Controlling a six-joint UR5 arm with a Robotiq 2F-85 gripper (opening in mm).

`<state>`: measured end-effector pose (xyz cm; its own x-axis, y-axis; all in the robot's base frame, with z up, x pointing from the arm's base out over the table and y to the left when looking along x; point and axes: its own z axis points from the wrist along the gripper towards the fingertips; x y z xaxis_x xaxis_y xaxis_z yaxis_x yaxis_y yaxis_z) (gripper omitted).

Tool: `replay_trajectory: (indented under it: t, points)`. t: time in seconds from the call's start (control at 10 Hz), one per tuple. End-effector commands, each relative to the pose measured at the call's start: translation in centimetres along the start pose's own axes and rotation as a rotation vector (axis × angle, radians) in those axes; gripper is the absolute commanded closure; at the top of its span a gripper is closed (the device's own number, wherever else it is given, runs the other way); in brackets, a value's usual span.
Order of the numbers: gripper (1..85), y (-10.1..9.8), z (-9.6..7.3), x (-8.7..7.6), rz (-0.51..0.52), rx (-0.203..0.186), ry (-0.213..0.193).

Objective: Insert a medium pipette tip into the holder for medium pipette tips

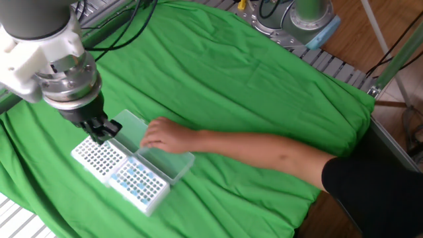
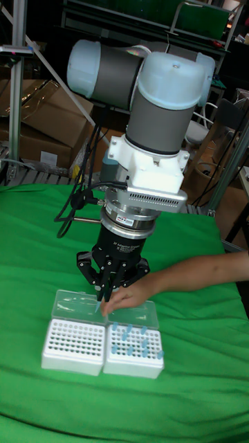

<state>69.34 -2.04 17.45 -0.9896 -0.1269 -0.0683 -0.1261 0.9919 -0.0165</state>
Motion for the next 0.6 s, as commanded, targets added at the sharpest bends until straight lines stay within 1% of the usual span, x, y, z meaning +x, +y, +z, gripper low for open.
replay_trajectory:
  t: [0.0, 0.1, 0.2, 0.3, 0.4, 0.5]
  points:
    - [84.7, -2.1, 0.1, -0.3, -0.03, -0.028, -0.026]
    - [84.7, -2.9, 0.6, -0.5, -0.043, -0.02, -0.037]
    - [84.7, -3.6, 1.4, -1.1, -0.061, -0.017, -0.062]
    - [84.7, -4.3, 2.3, -1.8, -0.086, -0.03, -0.089]
    - [84.7, -4.8, 2.4, -2.0, -0.093, -0.024, -0.087]
    - [84.7, -5.2, 2.5, -2.1, -0.095, -0.01, -0.081]
